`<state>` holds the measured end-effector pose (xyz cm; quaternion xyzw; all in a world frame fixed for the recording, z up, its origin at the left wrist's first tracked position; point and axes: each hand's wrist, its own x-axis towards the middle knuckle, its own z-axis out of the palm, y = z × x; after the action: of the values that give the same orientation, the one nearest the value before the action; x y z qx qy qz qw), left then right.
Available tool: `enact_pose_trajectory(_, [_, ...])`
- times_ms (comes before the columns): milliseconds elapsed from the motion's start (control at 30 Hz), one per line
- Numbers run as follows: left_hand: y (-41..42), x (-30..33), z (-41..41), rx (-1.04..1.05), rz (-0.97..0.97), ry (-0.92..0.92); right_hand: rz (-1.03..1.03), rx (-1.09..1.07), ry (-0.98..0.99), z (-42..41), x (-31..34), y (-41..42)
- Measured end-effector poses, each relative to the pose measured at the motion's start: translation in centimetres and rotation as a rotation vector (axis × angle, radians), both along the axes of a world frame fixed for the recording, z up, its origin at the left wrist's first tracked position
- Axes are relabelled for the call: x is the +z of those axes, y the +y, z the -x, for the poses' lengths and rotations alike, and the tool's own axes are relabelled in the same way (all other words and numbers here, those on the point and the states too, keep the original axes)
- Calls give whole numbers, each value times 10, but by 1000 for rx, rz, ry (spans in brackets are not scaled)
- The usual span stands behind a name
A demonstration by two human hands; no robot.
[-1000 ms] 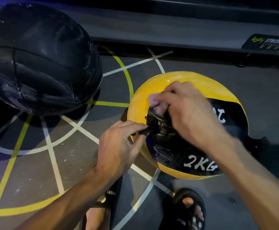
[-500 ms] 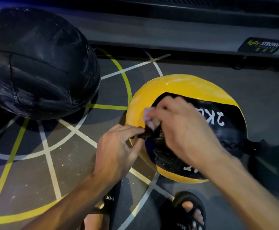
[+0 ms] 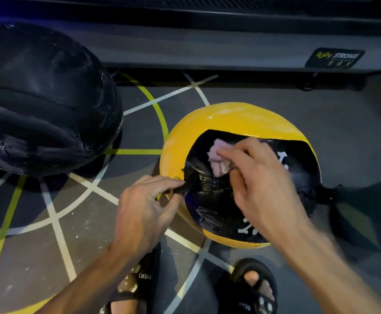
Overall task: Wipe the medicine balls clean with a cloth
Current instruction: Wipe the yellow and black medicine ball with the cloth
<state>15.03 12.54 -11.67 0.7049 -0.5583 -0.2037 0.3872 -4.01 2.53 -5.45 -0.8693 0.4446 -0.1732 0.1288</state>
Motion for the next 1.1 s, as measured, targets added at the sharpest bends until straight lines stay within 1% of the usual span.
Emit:
enact_pose_trajectory(67, [2, 2, 0, -9, 10, 13, 5, 9, -28, 15, -1, -1])
enact_pose_trajectory(200, [1, 4, 3, 1, 7, 34, 21, -250, -131, 69, -2, -21])
enact_pose_trajectory(267, [-1, 8, 2, -4, 10, -29, 22, -401, -188, 96, 0, -24])
enact_pose_trajectory(333, [-4, 12, -1, -38, 9, -106, 9, -522, -205, 114, -1, -21])
enact_pose_trajectory(400, [-10, 15, -1, -79, 23, -145, -19, -587, -191, 117, -8, -14])
enact_pose_trajectory(467, [-17, 13, 3, -107, 43, -134, -33, -631, -193, 108, -12, -7])
enact_pose_trajectory(533, [-22, 10, 6, -103, 61, -87, 3, -626, -195, 90, -9, 0])
enact_pose_trajectory(567, [-24, 9, 7, -101, 71, -70, 27, -590, -201, 78, -7, 4])
enact_pose_trajectory(667, [-30, 6, 10, -114, 77, -51, -4, -357, -250, 30, 0, 21])
enact_pose_trajectory(733, [-33, 5, 11, -129, 64, -80, -53, -186, -174, 6, -2, 34])
enact_pose_trajectory(800, [-34, 3, 9, -126, 65, -134, 0, -105, -115, 9, -6, 35])
enact_pose_trajectory(833, [-34, 2, 8, -123, 71, -147, 20, -108, -122, 18, -8, 30])
enact_pose_trajectory(900, [-32, 1, 7, -116, 82, -148, 46, -208, -137, 47, -13, 18])
enact_pose_trajectory(967, [-34, 2, 8, -116, 91, -149, 75, -403, -130, 81, -18, -1])
enact_pose_trajectory(1033, [-38, 4, 11, -128, 91, -145, 31, -591, -131, 104, -19, -14])
enact_pose_trajectory(1067, [-40, 5, 13, -132, 86, -145, 22, -625, -152, 105, -18, -15])
enact_pose_trajectory(1100, [-41, 6, 14, -133, 80, -150, 29, -599, -192, 97, -15, -10])
